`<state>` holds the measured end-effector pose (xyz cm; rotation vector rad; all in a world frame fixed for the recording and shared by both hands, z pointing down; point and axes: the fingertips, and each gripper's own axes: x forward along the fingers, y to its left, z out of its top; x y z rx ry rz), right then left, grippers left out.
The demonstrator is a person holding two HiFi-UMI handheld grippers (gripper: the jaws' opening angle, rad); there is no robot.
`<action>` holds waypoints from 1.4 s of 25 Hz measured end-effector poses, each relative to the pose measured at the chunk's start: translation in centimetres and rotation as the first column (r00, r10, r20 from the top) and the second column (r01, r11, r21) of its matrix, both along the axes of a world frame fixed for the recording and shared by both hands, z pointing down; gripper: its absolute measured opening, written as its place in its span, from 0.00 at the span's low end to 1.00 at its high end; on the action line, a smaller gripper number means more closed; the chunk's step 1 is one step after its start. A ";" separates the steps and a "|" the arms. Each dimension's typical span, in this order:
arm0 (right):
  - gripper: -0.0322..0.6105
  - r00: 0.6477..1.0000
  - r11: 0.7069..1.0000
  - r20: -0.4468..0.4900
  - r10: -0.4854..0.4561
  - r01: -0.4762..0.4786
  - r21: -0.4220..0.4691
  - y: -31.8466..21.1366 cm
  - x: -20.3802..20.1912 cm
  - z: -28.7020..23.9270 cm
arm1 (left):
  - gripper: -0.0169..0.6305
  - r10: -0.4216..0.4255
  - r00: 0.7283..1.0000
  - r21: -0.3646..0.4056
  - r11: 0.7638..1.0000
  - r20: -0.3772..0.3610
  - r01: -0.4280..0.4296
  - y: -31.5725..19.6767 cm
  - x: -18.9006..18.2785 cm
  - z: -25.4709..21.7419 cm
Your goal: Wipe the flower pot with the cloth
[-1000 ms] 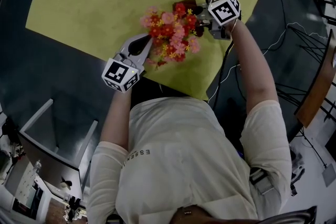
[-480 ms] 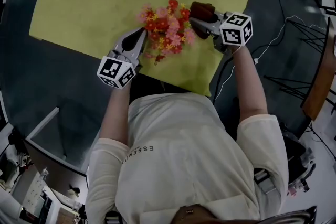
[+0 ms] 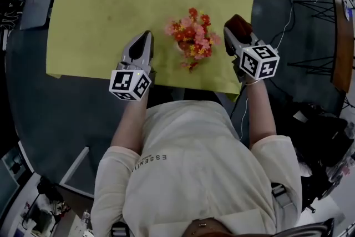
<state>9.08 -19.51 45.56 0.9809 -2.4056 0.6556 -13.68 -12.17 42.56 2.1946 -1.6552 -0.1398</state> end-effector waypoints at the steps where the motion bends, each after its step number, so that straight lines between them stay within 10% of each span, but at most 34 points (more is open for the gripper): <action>1: 0.12 0.999 0.999 -0.013 0.036 -0.036 0.022 0.9 -0.1 -0.6 | 0.05 0.022 1.000 -0.004 1.000 0.003 -0.022 0.0 -0.5 -0.4; 12: 0.12 0.982 0.972 -0.090 0.168 -0.150 0.182 11.9 -8.7 -5.0 | 0.05 0.255 0.957 0.040 0.964 0.134 -0.263 4.2 -3.9 -2.8; 20: 0.12 0.994 0.994 -0.088 0.072 -0.064 0.090 16.2 -16.2 -2.6 | 0.05 0.329 0.939 0.036 0.942 0.099 -0.334 6.2 -4.7 -2.1; 28: 0.12 0.985 0.994 -0.128 0.113 -0.111 0.019 14.0 -22.0 5.6 | 0.05 0.345 0.933 0.002 0.938 0.099 -0.347 6.1 -6.5 0.1; 35: 0.12 0.941 0.944 -0.080 0.328 -0.330 -0.015 9.0 -21.5 10.0 | 0.05 0.350 0.931 -0.051 0.937 0.105 -0.347 5.8 -7.6 3.1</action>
